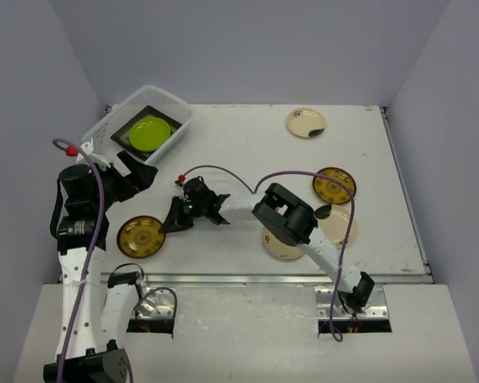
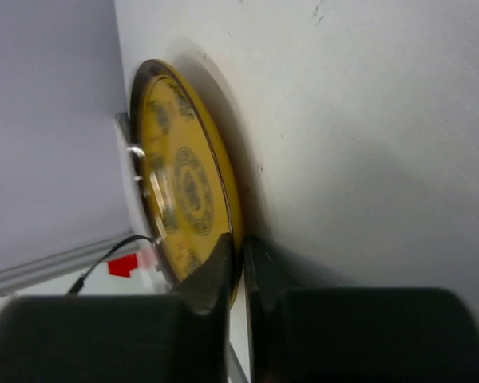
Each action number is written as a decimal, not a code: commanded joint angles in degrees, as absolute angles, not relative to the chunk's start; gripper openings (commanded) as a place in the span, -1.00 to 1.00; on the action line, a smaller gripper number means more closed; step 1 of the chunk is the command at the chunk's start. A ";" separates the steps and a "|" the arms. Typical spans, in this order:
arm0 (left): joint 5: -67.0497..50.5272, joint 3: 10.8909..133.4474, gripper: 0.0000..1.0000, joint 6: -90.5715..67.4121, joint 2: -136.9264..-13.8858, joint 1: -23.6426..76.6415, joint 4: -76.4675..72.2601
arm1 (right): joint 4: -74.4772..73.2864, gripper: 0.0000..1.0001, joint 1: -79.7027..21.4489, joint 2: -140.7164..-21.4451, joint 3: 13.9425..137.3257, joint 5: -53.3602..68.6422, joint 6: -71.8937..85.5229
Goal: Place the plates into the plastic bin on the countertop
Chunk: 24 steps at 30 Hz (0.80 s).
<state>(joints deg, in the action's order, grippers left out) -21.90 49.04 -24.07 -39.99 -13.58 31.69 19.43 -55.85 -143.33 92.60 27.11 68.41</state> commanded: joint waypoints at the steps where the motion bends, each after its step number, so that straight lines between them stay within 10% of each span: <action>1: -21.25 48.92 1.00 -21.38 -39.81 -13.80 30.34 | 14.93 -1.00 -55.85 -145.62 89.13 22.55 71.03; 12: -35.44 40.12 1.00 -24.78 -46.51 -12.62 21.53 | 9.78 -1.00 -39.14 -101.99 55.90 17.63 53.88; 24: -44.01 27.42 0.73 -44.45 -62.66 2.55 -18.72 | 12.48 -1.00 -26.81 -90.68 50.26 37.18 52.22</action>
